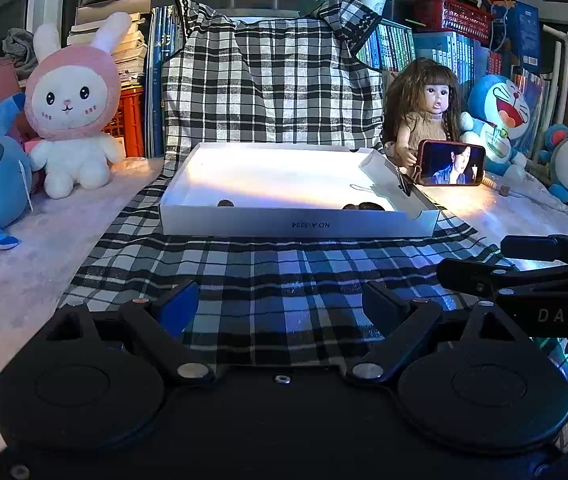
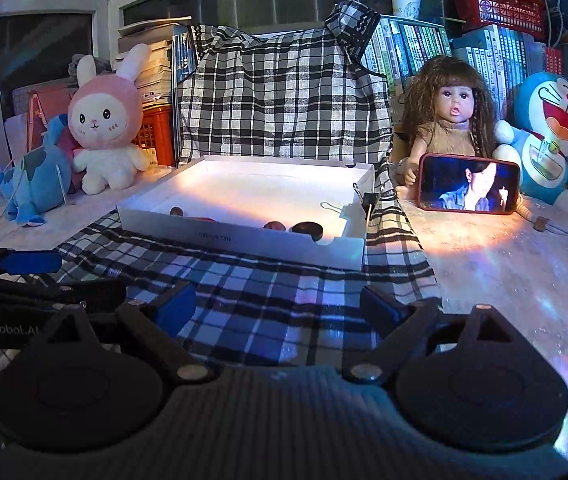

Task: Organize rigid objects
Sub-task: 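Withdraw both tools from the box back toward the cloth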

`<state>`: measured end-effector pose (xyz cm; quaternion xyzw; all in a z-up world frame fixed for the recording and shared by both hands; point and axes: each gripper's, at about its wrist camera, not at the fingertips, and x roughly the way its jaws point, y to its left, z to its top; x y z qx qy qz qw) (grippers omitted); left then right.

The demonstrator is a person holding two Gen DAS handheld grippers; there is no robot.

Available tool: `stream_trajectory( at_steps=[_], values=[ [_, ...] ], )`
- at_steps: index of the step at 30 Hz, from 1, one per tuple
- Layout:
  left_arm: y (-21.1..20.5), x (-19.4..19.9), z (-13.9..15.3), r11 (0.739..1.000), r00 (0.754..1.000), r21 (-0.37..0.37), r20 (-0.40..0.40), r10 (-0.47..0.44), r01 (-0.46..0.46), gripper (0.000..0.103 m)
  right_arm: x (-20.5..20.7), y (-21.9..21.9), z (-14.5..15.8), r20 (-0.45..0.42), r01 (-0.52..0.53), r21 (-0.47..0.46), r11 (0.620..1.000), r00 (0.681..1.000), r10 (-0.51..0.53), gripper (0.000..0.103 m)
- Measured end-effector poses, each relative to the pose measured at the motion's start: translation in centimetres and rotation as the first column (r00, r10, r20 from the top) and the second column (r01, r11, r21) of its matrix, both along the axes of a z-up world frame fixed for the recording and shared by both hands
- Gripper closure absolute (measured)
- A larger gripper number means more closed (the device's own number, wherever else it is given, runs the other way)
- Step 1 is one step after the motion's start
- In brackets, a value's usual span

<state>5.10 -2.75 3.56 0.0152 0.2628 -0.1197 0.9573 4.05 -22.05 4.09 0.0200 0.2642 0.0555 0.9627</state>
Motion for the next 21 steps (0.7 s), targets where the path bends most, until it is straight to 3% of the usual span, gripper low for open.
stream_trajectory(
  at_steps=[9, 21],
  values=[
    [0.3, -1.8, -1.0, 0.999, 1.000, 0.045, 0.026, 0.017, -0.018, 0.014, -1.5, -0.2, -0.9, 0.002, 0.023, -0.019, 1.000, 1.000, -0.023, 0.008],
    [1.4, -3.0, -2.6, 0.998, 0.999, 0.037, -0.007, 0.048, -0.048, 0.015, -3.0, -0.4, -1.8, -0.019, 0.044, -0.021, 0.999, 0.999, -0.045, 0.008]
  ],
)
